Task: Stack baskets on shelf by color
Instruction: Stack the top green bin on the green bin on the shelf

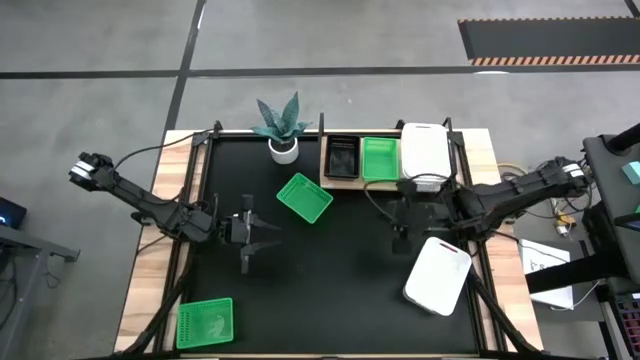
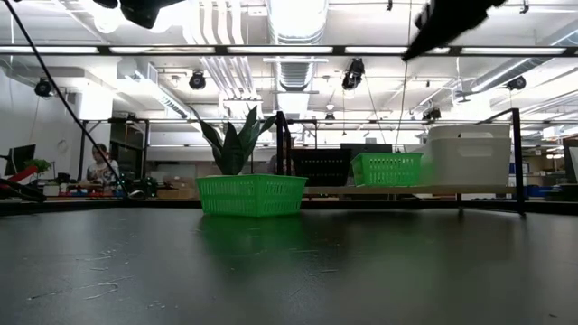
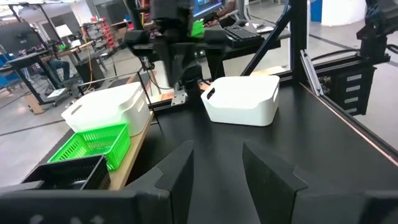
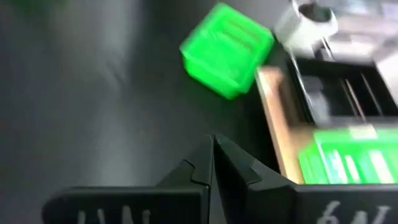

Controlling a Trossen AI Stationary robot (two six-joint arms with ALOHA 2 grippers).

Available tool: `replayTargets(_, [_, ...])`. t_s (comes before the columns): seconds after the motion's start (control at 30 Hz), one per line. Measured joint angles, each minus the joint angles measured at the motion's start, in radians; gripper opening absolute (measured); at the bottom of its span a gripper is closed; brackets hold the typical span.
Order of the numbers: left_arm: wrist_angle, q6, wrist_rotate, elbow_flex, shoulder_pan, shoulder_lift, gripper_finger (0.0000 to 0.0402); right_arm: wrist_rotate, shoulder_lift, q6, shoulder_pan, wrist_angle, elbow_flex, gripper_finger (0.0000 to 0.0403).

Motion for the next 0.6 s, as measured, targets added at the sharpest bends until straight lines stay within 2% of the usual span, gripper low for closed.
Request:
replayTargets(0.2, [0.013, 0.002, 0.000, 0.001, 0.000, 0.035, 0.0122, -0.001, 0.080, -0.141, 0.030, 0.225, 0.000, 0.0009])
replayTargets(0.47, [0.018, 0.003, 0.000, 0.003, 0.000, 0.029, 0.0122, -0.012, 0.230, -0.257, -0.023, 0.346, 0.050, 0.0009])
replayTargets(0.6, [0.016, 0.003, 0.000, 0.003, 0.000, 0.027, 0.0122, -0.036, 0.308, -0.257, -0.039, 0.371, 0.071, 0.0009])
